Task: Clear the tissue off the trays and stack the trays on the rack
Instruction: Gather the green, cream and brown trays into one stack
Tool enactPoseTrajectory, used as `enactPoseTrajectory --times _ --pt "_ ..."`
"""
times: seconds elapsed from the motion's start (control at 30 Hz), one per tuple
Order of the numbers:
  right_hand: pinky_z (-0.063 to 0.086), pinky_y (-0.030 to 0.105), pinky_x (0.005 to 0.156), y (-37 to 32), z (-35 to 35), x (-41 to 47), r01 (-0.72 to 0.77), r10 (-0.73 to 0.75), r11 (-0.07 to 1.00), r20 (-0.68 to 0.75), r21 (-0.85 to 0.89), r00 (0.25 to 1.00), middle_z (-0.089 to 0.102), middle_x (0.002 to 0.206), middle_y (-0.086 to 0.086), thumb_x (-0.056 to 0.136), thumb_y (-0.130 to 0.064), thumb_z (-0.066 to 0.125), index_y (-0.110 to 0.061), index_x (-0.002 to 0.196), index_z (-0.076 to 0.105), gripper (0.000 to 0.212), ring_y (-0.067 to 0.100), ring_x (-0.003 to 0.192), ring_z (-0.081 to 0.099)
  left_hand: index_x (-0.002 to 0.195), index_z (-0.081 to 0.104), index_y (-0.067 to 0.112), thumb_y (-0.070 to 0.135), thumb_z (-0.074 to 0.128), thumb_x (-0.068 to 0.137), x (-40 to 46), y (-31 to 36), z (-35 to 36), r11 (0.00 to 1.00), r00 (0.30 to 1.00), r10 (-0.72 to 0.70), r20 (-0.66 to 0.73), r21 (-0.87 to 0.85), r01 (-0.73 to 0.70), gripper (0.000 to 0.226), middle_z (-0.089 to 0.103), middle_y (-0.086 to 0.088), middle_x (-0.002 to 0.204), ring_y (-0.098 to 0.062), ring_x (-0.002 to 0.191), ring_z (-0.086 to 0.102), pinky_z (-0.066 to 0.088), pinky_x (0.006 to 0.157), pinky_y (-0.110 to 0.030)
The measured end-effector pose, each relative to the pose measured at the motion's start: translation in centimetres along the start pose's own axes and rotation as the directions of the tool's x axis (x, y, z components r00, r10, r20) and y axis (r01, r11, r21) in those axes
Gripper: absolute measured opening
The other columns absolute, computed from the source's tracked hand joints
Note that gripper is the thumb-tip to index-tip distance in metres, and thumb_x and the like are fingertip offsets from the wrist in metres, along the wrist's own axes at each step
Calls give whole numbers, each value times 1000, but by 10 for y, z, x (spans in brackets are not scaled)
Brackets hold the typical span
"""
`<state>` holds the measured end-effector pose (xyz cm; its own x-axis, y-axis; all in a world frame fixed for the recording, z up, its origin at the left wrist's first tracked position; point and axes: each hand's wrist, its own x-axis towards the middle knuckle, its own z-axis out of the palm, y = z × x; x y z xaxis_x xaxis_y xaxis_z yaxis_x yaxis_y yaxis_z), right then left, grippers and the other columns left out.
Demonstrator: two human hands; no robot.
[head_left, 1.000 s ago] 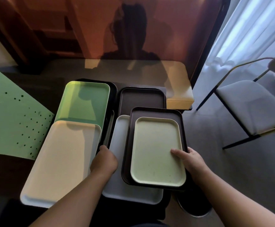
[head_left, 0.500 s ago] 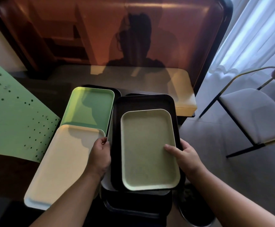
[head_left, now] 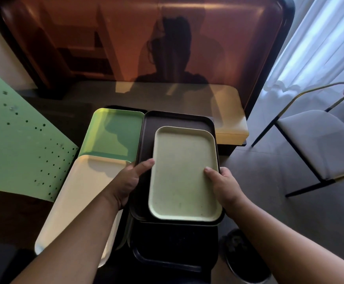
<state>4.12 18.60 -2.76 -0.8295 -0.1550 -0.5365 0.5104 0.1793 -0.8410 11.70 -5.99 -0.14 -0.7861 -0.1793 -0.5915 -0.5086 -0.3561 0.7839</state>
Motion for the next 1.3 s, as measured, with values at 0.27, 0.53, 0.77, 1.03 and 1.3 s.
enactPoseTrajectory --times 0.27,0.53,0.77,1.03,1.3 --pt "60 49 86 -2 12 5 3 -6 994 -25 -113 1000 71 104 7 90 -48 69 -17 106 57 37 22 92 71 120 65 8 30 94 52 16 -20 -12 991 993 52 -106 129 -38 77 77 -16 105 -37 94 75 58 87 -56" --pt "54 44 84 -19 13 38 -123 119 991 66 57 991 71 98 18 93 -65 51 1 104 73 71 33 86 65 117 66 3 19 85 61 24 -24 -35 992 985 123 -122 28 -121 62 75 -24 107 -41 91 73 60 81 -52" --pt "55 45 97 4 -2 87 -322 193 735 -270 -597 943 63 130 13 88 -44 66 -12 134 52 58 35 114 63 116 67 5 26 88 55 31 -20 -49 989 980 148 -131 47 -143 68 76 -20 106 -41 94 74 60 80 -49" --pt "48 38 81 6 8 96 -343 161 704 -331 -621 930 61 117 13 97 -26 49 -9 122 51 31 36 106 61 119 65 3 25 88 55 44 -14 -50 993 987 118 -107 33 -115 72 75 -21 109 -41 95 73 60 81 -50" --pt "56 45 96 1 24 61 -121 102 990 -215 -74 971 77 105 2 101 -43 52 -17 113 73 36 23 101 71 116 68 5 25 88 56 50 -4 -44 990 984 140 -111 31 -137 66 76 -20 108 -40 93 74 60 81 -50"
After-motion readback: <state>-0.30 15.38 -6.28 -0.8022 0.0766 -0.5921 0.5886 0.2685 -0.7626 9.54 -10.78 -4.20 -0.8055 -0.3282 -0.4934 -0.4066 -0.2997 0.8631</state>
